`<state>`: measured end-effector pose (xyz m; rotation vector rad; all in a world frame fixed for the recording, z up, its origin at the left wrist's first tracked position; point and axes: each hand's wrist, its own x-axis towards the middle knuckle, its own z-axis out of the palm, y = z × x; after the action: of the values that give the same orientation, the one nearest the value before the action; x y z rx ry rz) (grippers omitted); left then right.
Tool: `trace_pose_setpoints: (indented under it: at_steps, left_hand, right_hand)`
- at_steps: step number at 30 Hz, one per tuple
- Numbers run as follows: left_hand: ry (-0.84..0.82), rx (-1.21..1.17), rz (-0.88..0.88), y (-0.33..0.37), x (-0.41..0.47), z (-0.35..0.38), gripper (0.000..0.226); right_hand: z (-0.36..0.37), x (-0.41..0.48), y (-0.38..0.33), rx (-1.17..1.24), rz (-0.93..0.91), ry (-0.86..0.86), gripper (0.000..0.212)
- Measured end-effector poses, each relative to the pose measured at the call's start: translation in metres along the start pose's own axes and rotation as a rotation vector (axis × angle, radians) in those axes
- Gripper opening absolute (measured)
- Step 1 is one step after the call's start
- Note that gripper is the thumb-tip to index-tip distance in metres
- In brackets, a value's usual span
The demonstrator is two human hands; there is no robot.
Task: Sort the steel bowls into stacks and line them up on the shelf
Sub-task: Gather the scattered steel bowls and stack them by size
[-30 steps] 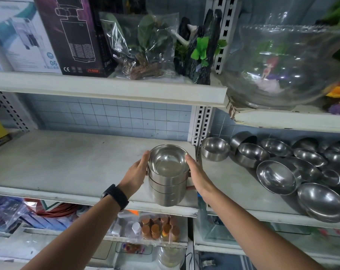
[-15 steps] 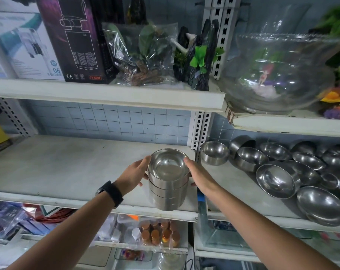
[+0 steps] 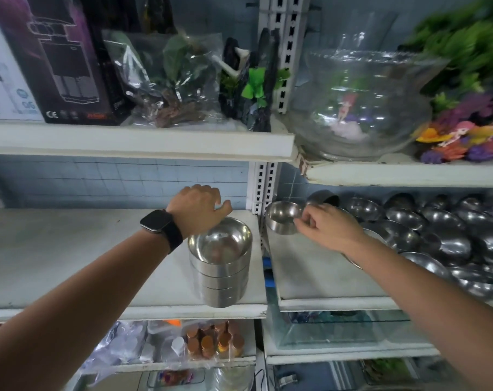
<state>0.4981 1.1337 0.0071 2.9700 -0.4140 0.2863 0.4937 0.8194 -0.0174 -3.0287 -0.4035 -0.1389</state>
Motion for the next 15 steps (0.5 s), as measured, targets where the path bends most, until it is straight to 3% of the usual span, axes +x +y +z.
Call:
trace_pose_setpoints:
  at_steps: [5, 7, 12, 15]
  left_hand:
    - [-0.016, 0.028, 0.144, 0.062, 0.02, 0.013, 0.052]
    - [-0.046, 0.0, 0.158, 0.088, 0.027, 0.022, 0.058]
    - [-0.076, -0.027, 0.137, 0.168, 0.038, 0.047, 0.041]
    - [-0.054, -0.047, 0.177, 0.212, 0.042, 0.067, 0.053]
  right_hand:
    - [-0.006, -0.043, 0.056, -0.12, 0.055, 0.025, 0.045]
    - [-0.006, -0.062, 0.083, -0.138, 0.095, 0.012, 0.052]
    - [-0.01, -0.103, 0.155, -0.152, 0.156, -0.007, 0.055]
    - [-0.009, -0.124, 0.194, -0.165, 0.19, -0.024, 0.056]
